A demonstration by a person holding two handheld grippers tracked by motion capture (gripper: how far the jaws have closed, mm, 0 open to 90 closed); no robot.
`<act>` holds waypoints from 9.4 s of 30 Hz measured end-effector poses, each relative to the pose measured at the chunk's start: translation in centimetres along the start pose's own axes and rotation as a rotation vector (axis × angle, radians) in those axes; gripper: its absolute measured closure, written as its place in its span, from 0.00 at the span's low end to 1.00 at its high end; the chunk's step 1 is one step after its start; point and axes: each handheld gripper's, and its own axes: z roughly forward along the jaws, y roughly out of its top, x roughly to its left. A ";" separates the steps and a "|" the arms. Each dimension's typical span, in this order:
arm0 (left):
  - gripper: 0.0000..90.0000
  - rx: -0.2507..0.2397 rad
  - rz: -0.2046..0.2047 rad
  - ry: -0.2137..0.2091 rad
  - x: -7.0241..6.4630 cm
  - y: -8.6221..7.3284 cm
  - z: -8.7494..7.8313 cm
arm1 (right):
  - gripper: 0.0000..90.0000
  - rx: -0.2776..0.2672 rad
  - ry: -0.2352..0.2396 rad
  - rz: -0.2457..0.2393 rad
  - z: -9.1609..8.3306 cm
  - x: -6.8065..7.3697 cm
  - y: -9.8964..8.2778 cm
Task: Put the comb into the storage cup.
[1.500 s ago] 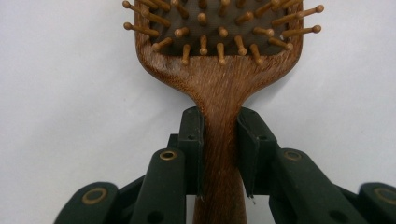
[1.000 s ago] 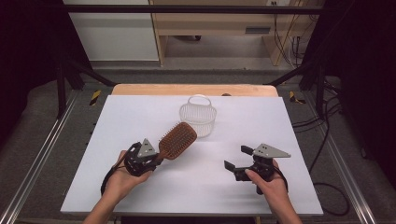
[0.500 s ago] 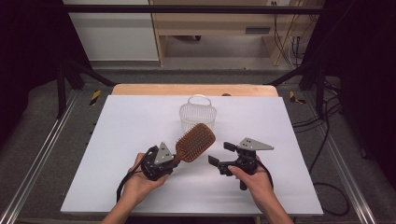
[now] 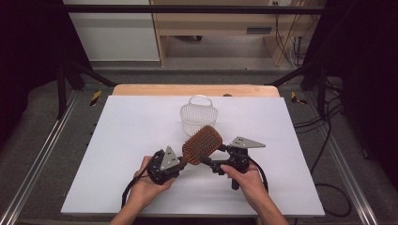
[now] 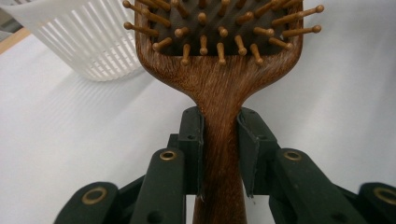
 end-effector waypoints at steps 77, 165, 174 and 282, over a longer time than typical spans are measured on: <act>0.78 -0.200 -0.147 0.020 1.4 -0.7 -1.2 | 0.66 -0.152 0.049 0.148 2.3 3.0 4.5; 0.05 -0.356 -0.461 0.486 9.9 -10.6 -10.8 | 0.63 -0.424 -0.132 0.227 0.3 -0.5 13.9; 0.05 -0.355 -0.456 0.486 9.9 -10.5 -10.7 | 0.63 -0.438 -0.147 0.225 0.1 -0.9 14.2; 0.03 -0.332 -0.393 0.448 9.3 -10.1 -9.5 | 0.61 -0.431 -0.290 0.272 5.0 -6.3 8.2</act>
